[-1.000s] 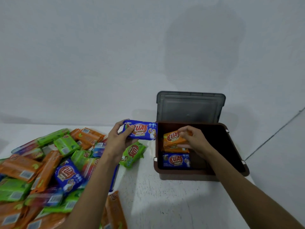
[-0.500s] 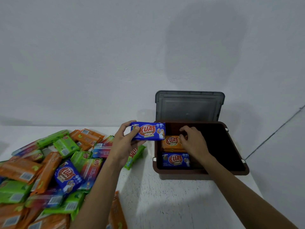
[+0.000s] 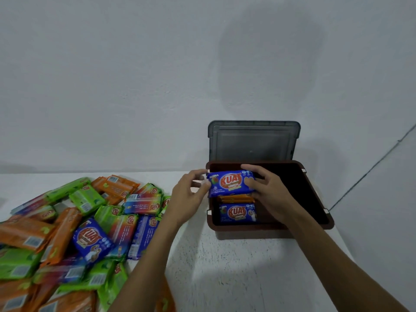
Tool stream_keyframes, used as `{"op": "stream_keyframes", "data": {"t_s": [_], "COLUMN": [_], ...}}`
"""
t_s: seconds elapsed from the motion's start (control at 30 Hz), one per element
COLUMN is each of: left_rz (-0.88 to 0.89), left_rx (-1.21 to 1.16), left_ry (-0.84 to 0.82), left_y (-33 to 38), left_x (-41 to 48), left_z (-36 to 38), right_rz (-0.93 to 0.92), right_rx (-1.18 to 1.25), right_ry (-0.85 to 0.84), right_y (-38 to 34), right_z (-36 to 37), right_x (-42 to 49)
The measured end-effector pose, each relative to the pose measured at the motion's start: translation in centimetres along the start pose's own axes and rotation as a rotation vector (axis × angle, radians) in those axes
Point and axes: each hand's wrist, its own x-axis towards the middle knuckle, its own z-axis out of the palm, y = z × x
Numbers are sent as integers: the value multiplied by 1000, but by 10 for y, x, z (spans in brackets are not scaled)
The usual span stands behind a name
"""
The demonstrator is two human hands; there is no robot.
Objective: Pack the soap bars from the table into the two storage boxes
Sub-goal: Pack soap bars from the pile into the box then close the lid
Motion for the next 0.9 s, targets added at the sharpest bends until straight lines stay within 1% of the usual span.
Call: {"op": "stream_keyframes", "data": {"t_s": [0.07, 0.13, 0.2, 0.37, 0.5, 0.57, 0.63, 0.77, 0.83, 0.9], "left_rz": [50, 71, 77, 74, 100, 108, 120, 100, 99, 105], "left_rx": [141, 222, 230, 252, 263, 251, 246, 224, 214, 204], "left_ry": [-22, -49, -40, -15, -28, -13, 3, 18, 10, -6], "left_y": [-12, -24, -32, -38, -38, -39, -40, -40, -40, -42], "left_x": [-4, -8, -12, -14, -14, -16, -17, -17, -17, -17], "left_z": [2, 6, 10, 14, 15, 16, 16, 17, 17, 15], "right_rz": [4, 27, 53, 138, 186, 183, 172, 178, 154, 92], "right_rx": [-83, -208, -306, -393, -698, -867, -986, -1052, -1040, -1027], "right_ry": [52, 72, 65, 7, 38, 52, 52, 52, 94, 143], "right_y": [5, 9, 13, 24, 36, 39, 42, 47, 48, 43], "right_z": [-13, -21, -22, -13, -9, -5, -4, -2, -1, 0], "right_x": [-2, -3, -2, 7, 14, 15, 17, 20, 20, 16]}}
